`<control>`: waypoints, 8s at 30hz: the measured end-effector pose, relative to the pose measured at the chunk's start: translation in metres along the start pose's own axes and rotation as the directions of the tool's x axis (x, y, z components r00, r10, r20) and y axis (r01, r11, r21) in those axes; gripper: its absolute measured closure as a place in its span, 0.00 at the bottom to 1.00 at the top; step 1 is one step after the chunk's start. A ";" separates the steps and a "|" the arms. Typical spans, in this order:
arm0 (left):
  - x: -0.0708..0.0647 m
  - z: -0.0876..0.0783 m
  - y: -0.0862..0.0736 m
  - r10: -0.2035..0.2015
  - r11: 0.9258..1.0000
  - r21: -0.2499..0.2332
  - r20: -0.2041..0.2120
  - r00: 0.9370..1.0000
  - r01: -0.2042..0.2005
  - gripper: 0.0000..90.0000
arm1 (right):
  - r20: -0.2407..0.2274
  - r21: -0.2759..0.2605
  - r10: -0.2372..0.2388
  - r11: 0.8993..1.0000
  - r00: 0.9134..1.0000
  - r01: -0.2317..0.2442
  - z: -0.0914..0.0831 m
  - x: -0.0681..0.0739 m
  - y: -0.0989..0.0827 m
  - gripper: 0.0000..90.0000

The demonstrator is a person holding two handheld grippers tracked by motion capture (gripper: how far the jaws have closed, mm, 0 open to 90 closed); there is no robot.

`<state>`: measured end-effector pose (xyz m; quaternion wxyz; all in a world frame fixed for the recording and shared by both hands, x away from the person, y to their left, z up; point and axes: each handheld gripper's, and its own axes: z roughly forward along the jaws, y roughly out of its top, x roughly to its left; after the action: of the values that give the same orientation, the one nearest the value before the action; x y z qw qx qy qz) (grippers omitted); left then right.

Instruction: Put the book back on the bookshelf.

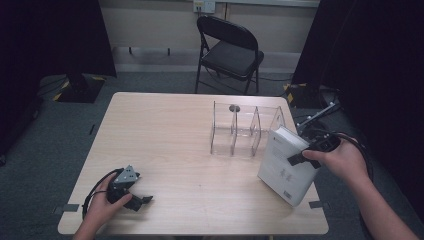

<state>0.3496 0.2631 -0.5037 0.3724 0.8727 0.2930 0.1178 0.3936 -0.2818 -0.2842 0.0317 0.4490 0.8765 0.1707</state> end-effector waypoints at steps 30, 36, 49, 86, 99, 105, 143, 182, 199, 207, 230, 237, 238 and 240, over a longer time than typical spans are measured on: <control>0.000 0.000 0.000 0.000 1.000 -0.002 -0.002 1.000 0.000 0.00 | 0.036 -0.012 0.091 0.996 0.995 -0.091 0.000 -0.012 0.002 0.58; 0.000 0.000 0.000 0.000 1.000 -0.001 -0.003 1.000 0.000 0.00 | 0.045 -0.014 0.089 0.996 0.995 -0.088 0.001 -0.013 0.006 0.58; 0.000 0.000 0.000 0.001 1.000 0.002 0.000 1.000 -0.001 0.00 | 0.063 -0.016 0.098 0.995 0.993 -0.097 0.002 -0.015 0.016 0.58; 0.000 0.000 0.000 0.002 1.000 0.002 0.000 1.000 -0.002 0.00 | 0.085 -0.032 0.184 0.983 0.979 -0.182 0.002 -0.022 0.035 0.58; 0.000 0.000 0.000 0.002 1.000 0.002 0.000 1.000 -0.002 0.00 | 0.088 -0.030 0.210 0.978 0.974 -0.208 0.003 -0.022 0.046 0.58; 0.000 0.000 0.000 0.002 1.000 0.002 0.000 1.000 -0.002 0.00 | 0.092 -0.038 0.221 0.975 0.971 -0.218 0.002 -0.024 0.051 0.58; 0.001 0.000 0.001 0.011 1.000 0.000 0.001 1.000 -0.011 0.00 | 0.124 -0.049 0.268 0.963 0.955 -0.264 0.007 -0.031 0.068 0.58; 0.002 0.000 0.001 0.014 1.000 0.001 0.001 1.000 -0.014 0.00 | 0.124 -0.080 0.330 0.943 0.936 -0.322 0.010 -0.040 0.085 0.58; 0.002 0.000 0.002 0.013 1.000 0.013 0.002 1.000 -0.013 0.00 | 0.132 -0.081 0.342 0.939 0.930 -0.334 0.014 -0.039 0.094 0.58; 0.002 0.000 0.002 0.014 1.000 0.014 0.003 1.000 -0.014 0.00 | 0.136 -0.081 0.350 0.936 0.927 -0.341 0.016 -0.039 0.099 0.58; 0.002 0.000 0.002 0.012 1.000 0.013 0.004 1.000 -0.012 0.00 | 0.140 -0.086 0.364 0.931 0.921 -0.354 0.028 -0.041 0.107 0.58; 0.002 0.000 0.002 0.011 1.000 0.013 0.006 1.000 -0.011 0.00 | 0.149 -0.090 0.380 0.925 0.913 -0.370 0.033 -0.042 0.109 0.58; 0.002 0.000 0.002 0.015 1.000 0.013 0.003 1.000 -0.015 0.00 | 0.151 -0.089 0.381 0.924 0.912 -0.371 0.033 -0.042 0.110 0.58; 0.002 0.000 0.002 0.011 1.000 0.013 0.004 1.000 -0.011 0.00 | 0.148 -0.089 0.382 0.924 0.912 -0.373 0.034 -0.043 0.110 0.58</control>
<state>0.3517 0.2636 -0.5024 0.3668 0.8769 0.2881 0.1161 0.5115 -0.2479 -0.2839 0.0824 0.6211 0.7623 0.1622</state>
